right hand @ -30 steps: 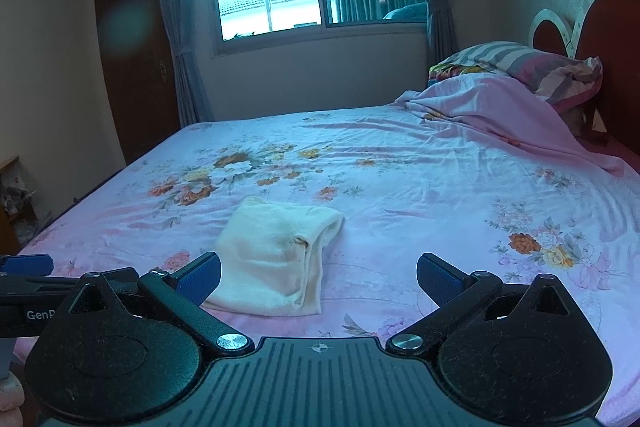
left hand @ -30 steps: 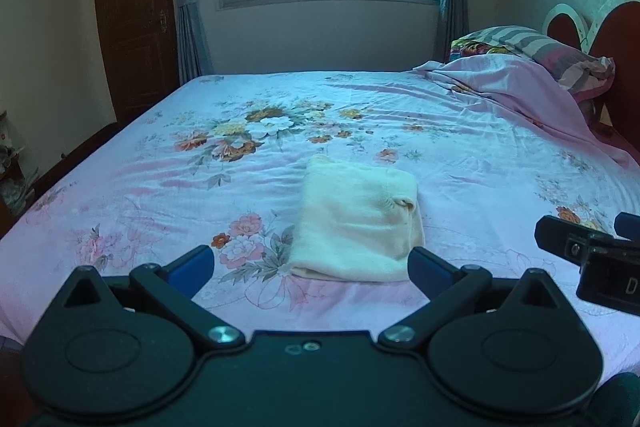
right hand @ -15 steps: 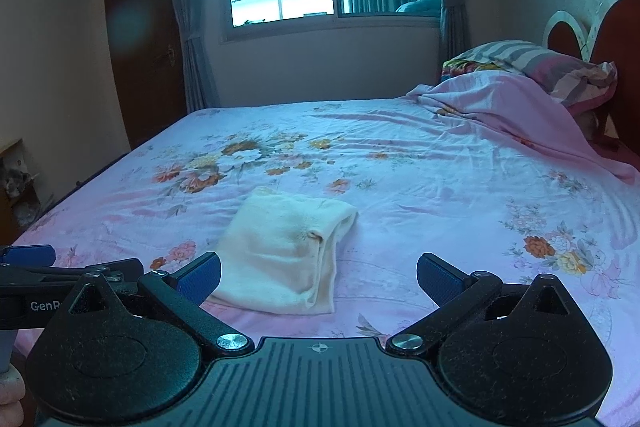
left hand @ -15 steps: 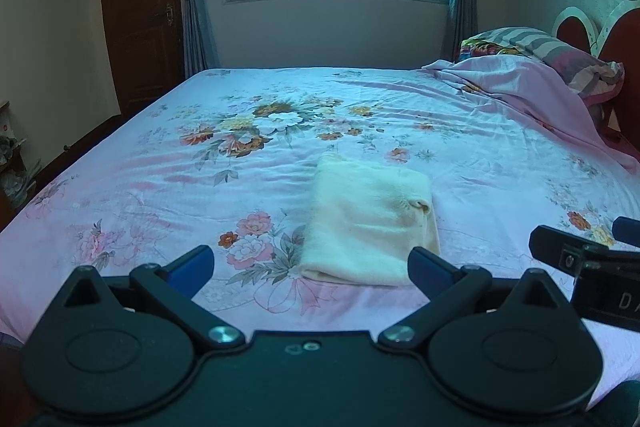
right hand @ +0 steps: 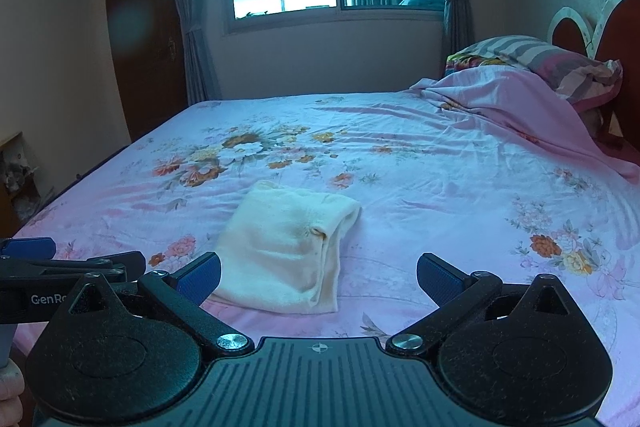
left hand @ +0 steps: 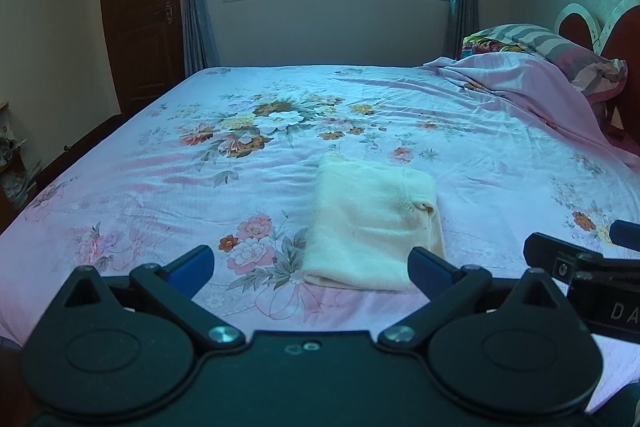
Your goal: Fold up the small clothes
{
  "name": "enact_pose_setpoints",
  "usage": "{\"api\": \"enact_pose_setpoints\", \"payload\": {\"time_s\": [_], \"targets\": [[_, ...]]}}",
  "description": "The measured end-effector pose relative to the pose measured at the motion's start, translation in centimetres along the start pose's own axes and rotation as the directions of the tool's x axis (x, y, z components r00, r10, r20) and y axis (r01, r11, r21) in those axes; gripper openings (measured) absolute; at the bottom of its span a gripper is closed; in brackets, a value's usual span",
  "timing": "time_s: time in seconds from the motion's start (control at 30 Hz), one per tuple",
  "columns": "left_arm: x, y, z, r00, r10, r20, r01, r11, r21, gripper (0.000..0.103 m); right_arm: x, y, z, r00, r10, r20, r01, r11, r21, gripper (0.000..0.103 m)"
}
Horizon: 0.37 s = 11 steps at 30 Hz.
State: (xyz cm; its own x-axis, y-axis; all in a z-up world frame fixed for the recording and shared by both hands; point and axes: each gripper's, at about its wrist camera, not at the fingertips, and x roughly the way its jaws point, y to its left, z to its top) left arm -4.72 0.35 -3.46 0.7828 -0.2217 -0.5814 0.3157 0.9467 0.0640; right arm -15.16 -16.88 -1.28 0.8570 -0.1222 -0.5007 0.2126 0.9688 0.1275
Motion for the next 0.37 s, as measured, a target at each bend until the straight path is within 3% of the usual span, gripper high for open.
{"api": "enact_pose_setpoints", "payload": {"time_s": [0.17, 0.37], "targets": [[0.9, -0.2, 0.3, 0.999, -0.033, -0.021, 0.033, 0.999, -0.006, 0.101, 0.3, -0.2, 0.0, 1.0, -0.002, -0.001, 0.002, 1.0, 0.008, 0.103], [1.8, -0.6, 0.2, 0.997, -0.083, 0.008, 0.083, 0.997, 0.002, 0.099, 1.3, -0.5, -0.1, 1.0, -0.006, -0.018, 0.006, 1.0, 0.012, 0.103]]}}
